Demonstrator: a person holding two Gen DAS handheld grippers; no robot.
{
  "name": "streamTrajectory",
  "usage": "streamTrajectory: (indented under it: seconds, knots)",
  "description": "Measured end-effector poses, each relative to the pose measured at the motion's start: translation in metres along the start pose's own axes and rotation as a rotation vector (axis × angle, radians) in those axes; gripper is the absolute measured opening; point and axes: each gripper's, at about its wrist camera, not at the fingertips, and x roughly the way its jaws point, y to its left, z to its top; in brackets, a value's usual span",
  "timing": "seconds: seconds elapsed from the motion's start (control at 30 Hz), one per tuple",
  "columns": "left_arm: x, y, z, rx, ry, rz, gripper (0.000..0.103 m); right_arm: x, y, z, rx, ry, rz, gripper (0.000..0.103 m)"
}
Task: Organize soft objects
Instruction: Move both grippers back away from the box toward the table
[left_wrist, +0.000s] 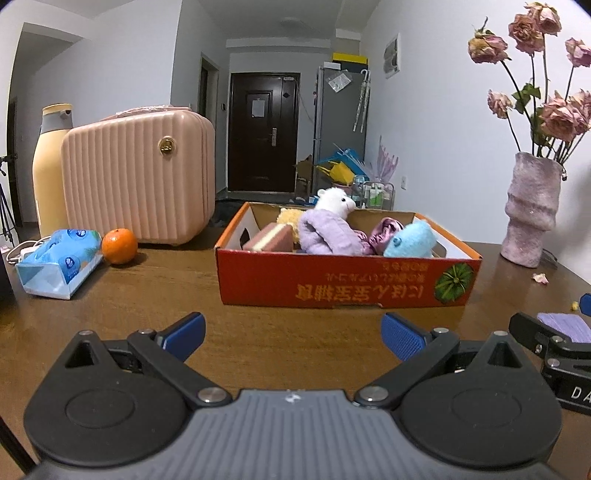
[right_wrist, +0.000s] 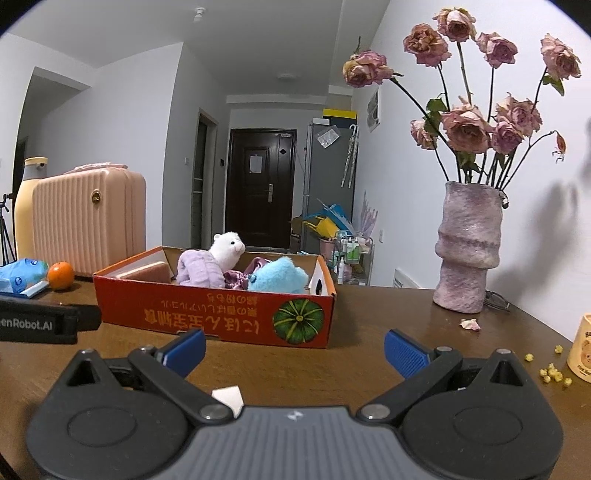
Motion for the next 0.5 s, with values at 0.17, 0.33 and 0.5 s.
streamTrajectory:
  seconds: [0.17, 0.33, 0.5]
  knots:
    - [-0.007, -0.005, -0.005, 0.005, 0.014, -0.009, 0.103, -0.01, -0.004, -0.002, -0.007, 0.007, -0.01, 0.103]
    - [-0.012, -0.011, -0.009, 0.014, 0.024, -0.022, 0.103, -0.021, -0.009, -0.003, -0.006, -0.006, -0.025, 0.103]
    - [-0.011, -0.017, -0.012, 0.02, 0.043, -0.029, 0.103, -0.026, -0.017, -0.002, 0.006, -0.012, -0.032, 0.103]
